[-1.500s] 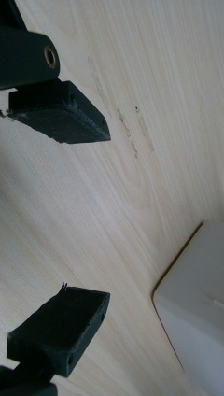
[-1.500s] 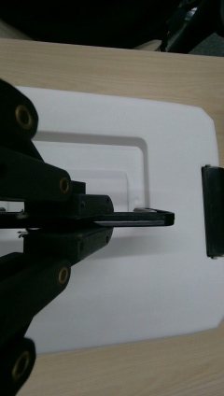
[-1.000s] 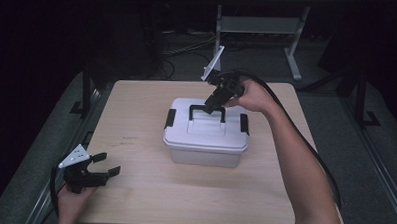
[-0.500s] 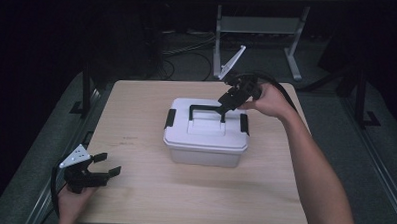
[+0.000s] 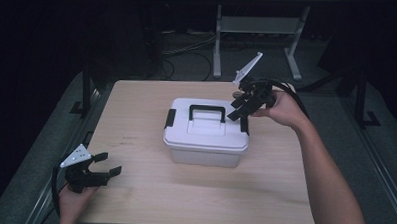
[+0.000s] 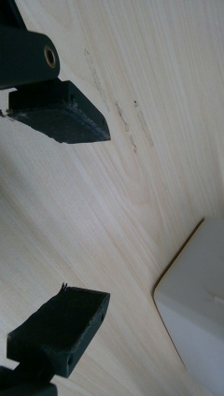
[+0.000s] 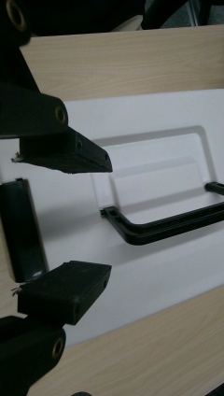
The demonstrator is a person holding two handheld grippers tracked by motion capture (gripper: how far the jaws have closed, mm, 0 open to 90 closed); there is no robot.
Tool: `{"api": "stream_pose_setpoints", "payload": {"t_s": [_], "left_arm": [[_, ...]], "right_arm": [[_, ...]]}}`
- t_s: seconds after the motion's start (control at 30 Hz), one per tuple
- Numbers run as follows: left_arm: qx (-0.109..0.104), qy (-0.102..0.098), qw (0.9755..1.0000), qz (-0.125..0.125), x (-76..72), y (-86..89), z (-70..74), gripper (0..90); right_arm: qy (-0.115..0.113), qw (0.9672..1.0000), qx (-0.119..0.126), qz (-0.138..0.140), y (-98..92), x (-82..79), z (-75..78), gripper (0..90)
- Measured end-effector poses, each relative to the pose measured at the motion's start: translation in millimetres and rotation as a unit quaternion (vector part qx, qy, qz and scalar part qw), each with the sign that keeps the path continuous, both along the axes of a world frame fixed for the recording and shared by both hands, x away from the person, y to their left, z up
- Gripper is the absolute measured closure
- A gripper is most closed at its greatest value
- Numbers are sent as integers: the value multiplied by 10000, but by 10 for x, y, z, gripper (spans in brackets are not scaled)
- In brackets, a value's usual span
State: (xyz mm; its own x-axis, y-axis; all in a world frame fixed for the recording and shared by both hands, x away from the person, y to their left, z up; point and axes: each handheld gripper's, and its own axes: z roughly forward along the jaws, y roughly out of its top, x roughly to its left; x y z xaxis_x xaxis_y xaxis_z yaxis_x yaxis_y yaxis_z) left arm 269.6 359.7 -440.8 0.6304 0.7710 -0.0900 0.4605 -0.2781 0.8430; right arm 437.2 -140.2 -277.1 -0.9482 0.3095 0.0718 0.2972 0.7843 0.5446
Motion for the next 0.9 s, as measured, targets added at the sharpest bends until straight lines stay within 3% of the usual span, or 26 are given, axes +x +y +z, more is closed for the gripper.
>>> {"api": "stream_pose_setpoints", "payload": {"t_s": [0.9], "left_arm": [[7,20,10000,23,-14,5,-4,181]], "right_arm": [[147,9987,58,-478,-481,-251,-209,396]]}}
